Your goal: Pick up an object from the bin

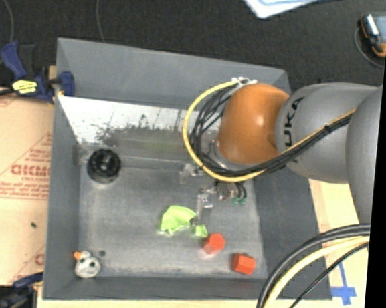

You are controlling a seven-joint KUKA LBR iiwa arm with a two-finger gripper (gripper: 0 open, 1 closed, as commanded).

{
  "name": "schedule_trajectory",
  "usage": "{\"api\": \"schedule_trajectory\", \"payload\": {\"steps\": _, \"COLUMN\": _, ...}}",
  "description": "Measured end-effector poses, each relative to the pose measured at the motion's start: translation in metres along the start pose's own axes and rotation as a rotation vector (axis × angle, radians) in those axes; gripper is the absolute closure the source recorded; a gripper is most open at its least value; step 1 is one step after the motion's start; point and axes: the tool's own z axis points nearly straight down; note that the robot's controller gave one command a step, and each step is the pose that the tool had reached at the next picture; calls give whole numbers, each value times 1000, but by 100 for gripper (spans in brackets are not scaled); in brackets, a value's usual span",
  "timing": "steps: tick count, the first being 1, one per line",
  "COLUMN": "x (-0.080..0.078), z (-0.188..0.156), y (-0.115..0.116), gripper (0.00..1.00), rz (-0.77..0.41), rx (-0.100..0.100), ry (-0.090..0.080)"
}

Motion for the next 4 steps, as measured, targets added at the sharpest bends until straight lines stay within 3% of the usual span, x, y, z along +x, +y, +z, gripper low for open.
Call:
{"api": "schedule_trajectory", "payload": {"steps": 1, "x": 19, "z": 47, "y": -21, "gripper": 0, "rz": -40, "rx": 0, "ry": -2}}
{"api": "schedule_trajectory", "payload": {"steps": 2, "x": 25, "z": 44, "y": -12, "gripper": 100, "rz": -362, "rx": 1, "ry": -7}}
{"api": "schedule_trajectory", "payload": {"steps": 3, "x": 25, "z": 44, "y": -12, "gripper": 100, "rz": -361, "rx": 0, "ry": -7}}
{"api": "schedule_trajectory", "payload": {"steps": 4, "x": 23, "z": -16, "y": -2, "gripper": 100, "rz": -368, "rx": 3, "ry": -14}}
